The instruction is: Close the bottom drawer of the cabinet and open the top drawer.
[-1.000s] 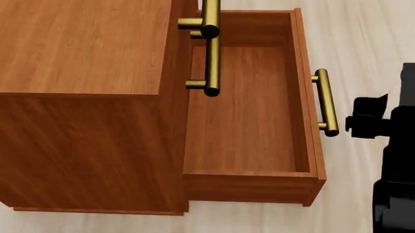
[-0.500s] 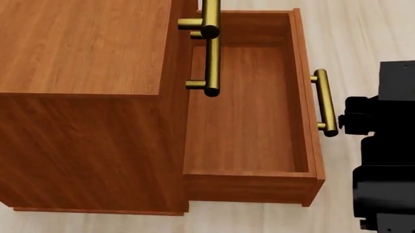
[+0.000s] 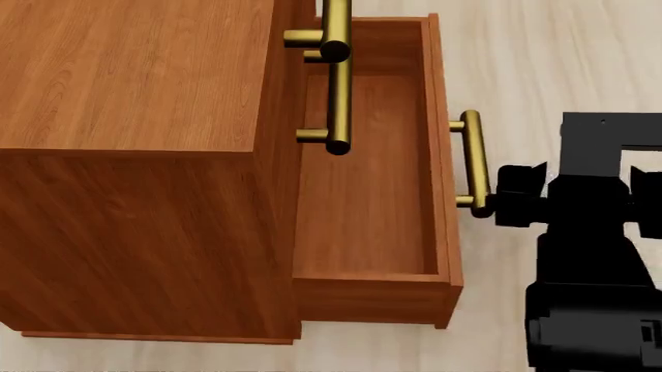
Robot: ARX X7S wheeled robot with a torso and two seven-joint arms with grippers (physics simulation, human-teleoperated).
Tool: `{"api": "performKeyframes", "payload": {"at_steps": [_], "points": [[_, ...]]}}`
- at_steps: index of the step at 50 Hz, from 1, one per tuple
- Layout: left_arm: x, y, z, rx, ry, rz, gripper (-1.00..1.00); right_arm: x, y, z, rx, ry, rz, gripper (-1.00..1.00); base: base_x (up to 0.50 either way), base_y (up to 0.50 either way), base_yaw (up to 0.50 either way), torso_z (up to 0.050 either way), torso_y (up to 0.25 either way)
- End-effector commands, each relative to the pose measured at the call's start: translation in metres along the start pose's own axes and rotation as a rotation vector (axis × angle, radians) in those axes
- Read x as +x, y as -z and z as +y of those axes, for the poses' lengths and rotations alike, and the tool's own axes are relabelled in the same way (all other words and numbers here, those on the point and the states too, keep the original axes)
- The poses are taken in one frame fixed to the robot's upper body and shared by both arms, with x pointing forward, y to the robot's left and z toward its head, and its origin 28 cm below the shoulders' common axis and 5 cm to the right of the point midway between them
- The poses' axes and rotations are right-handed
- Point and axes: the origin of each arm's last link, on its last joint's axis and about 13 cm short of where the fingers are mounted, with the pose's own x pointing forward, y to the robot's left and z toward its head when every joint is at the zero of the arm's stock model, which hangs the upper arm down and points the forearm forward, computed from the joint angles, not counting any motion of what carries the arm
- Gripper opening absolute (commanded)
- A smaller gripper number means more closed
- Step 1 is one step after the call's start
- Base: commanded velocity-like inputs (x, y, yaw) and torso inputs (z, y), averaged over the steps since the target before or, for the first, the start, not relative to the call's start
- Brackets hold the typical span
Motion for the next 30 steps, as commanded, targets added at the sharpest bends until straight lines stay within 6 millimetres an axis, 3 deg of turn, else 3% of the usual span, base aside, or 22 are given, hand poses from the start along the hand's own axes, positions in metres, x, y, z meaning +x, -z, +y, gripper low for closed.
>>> {"api": "performKeyframes", "payload": {"at_steps": [1,30], "points": [[0.0,0.0,0.0,-0.002,0.0,0.002,1.0,-0.015,0.001,0.019,0.066,-0.069,-0.008,1.0,0.0,0.0,0.0,0.0,0.0],[0.0,0.001,0.001,-0.003,-0.005,0.01,1.0,-0.03,-0.013,0.05,0.133,-0.124,-0.054,1.0,0.0,0.0,0.0,0.0,-0.001]]}}
